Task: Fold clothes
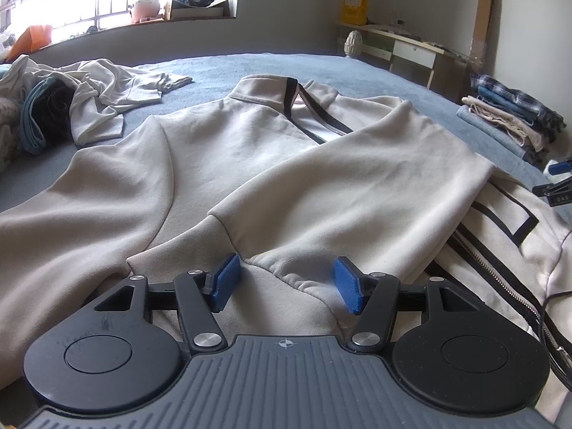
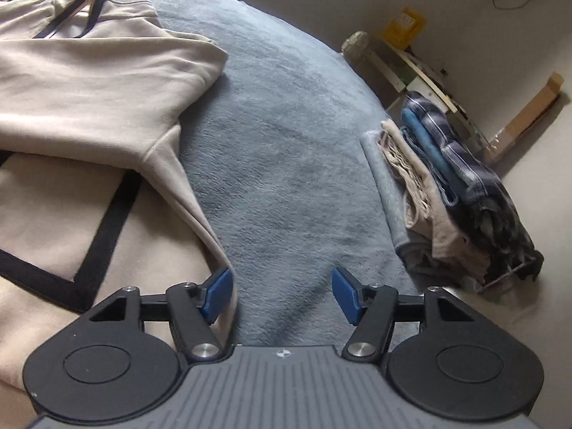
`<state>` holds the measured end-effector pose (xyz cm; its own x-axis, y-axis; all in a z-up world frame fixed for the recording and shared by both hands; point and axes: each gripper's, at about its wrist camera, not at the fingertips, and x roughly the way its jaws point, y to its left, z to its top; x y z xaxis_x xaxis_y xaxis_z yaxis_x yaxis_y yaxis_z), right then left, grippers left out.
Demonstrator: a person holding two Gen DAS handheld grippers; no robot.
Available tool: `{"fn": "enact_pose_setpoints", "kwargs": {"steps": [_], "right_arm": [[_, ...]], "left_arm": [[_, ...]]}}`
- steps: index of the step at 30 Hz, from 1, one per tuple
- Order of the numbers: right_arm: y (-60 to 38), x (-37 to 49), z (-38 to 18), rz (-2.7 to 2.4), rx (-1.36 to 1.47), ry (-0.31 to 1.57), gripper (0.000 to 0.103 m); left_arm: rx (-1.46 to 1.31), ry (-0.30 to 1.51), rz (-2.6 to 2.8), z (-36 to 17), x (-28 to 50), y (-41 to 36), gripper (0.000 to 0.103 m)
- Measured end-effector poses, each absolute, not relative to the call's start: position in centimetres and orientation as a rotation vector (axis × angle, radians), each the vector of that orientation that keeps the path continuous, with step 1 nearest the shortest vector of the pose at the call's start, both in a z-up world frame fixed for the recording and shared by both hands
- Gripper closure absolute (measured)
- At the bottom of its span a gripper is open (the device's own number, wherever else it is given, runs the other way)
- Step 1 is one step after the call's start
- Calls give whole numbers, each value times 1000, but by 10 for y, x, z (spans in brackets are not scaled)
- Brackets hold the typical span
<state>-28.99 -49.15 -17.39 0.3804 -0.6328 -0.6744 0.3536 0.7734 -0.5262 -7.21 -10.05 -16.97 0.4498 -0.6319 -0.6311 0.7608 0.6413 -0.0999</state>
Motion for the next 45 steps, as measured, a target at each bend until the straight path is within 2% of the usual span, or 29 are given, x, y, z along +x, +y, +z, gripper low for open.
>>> {"fn": "enact_pose_setpoints", "kwargs": {"steps": [3, 5, 8, 14, 17, 22, 30, 32, 37, 45], "right_arm": [[-512, -309, -160, -751, -178, 1013, 39], [-520, -323, -144, -794, -28, 984, 46], [-507, -333, -109, -748, 148, 866, 52], [-451, -288, -62, -396, 461, 661, 53], [-413, -249, -75, -201, 573, 651, 54], [-339, -197, -122, -13, 571, 744, 54], [-307, -184, -192, -6, 664, 818, 56], [-311, -186, -195, 1, 696, 801, 56], [-310, -183, -193, -7, 678, 812, 56], [-306, -183, -193, -27, 663, 810, 55]], "left_arm": [[209, 683, -865, -170, -73, -100, 44], [216, 684, -858, -169, -74, -101, 44], [227, 692, -843, -166, -75, -102, 44], [171, 708, -782, -154, -75, -88, 44], [127, 696, -734, -143, -75, -70, 44], [9, 717, -645, -126, -70, -16, 44], [-366, 803, -333, -126, -48, 109, 41], [-514, 819, -246, -134, -47, 137, 37], [-851, 840, -74, -153, -46, 181, 37], [-1029, 833, 102, -173, -39, 210, 36]]}}
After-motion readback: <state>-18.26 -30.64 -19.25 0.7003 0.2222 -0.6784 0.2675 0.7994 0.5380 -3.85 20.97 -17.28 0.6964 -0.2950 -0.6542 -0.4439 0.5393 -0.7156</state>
